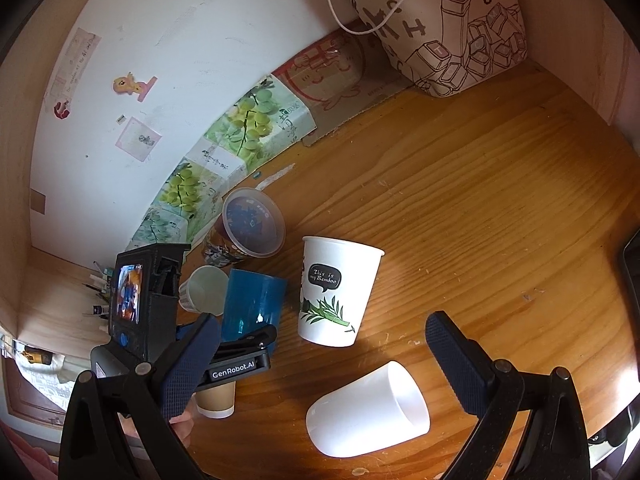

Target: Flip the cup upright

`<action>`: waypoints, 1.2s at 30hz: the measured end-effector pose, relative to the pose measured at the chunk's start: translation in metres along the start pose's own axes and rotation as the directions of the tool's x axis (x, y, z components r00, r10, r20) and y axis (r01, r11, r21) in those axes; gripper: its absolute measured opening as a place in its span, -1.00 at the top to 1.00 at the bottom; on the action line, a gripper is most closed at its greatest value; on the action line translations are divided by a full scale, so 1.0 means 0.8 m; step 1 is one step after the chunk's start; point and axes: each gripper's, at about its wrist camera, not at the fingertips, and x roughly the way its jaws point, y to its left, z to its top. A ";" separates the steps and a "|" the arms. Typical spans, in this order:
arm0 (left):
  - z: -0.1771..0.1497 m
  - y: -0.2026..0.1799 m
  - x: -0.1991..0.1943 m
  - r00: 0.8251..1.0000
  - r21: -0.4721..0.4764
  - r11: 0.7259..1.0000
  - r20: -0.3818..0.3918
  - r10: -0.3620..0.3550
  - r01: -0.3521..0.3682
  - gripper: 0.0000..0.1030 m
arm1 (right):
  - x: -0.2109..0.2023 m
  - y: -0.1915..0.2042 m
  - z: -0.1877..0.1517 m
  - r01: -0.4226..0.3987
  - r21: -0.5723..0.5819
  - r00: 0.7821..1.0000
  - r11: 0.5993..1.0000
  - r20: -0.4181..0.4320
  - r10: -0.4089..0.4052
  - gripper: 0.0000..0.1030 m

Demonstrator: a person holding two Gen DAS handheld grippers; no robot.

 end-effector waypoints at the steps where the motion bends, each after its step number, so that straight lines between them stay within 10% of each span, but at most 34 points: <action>1: 0.002 0.002 0.001 1.000 -0.004 1.000 -0.004 -0.012 0.012 -0.62 | 0.000 -0.001 0.001 0.002 0.002 1.000 1.000 0.002 -0.002 -1.00; 17: 0.009 0.016 -0.003 0.998 -0.050 0.997 0.008 -0.064 0.065 -0.50 | -0.006 0.000 -0.006 0.008 -0.001 1.000 1.000 -0.013 -0.008 -1.00; 36: -0.079 0.008 -0.086 0.976 -0.088 0.989 0.191 -0.102 0.120 -0.47 | -0.068 0.020 -0.060 0.019 -0.081 0.999 0.997 0.052 -0.015 -1.00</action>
